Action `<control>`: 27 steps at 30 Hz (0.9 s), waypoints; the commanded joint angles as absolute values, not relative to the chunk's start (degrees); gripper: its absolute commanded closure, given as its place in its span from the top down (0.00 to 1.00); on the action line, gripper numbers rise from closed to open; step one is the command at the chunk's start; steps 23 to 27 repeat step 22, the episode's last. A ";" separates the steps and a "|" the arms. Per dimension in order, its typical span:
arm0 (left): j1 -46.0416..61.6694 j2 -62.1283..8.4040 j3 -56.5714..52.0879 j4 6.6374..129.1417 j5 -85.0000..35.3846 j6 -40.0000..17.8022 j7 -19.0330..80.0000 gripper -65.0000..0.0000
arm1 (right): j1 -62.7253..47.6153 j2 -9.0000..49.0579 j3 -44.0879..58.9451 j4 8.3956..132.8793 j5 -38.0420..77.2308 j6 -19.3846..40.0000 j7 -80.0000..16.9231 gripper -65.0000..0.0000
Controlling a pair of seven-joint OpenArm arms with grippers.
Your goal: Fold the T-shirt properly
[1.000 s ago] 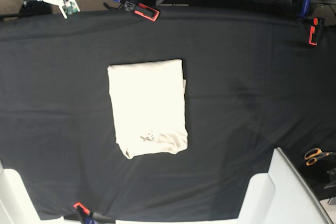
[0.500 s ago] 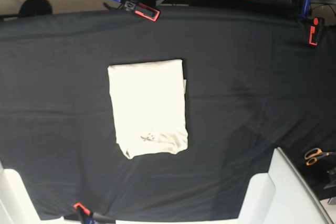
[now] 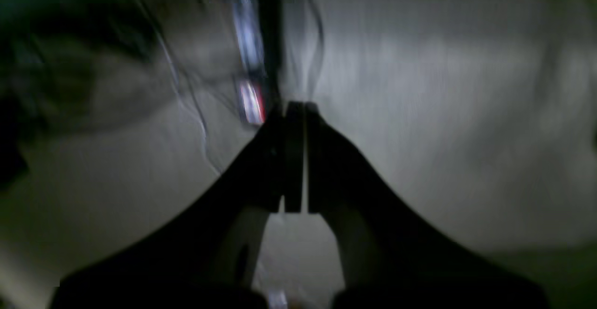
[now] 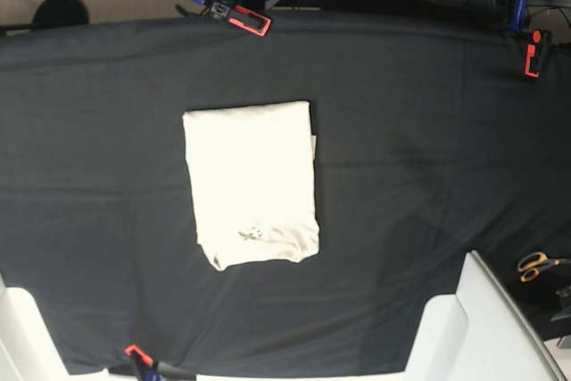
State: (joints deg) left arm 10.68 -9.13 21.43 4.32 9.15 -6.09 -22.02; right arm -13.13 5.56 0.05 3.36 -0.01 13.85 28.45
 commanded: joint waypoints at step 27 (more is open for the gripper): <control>8.48 -7.60 21.76 4.70 9.36 -6.46 -23.16 0.00 | -9.54 4.35 0.31 3.38 0.04 -0.13 15.08 0.02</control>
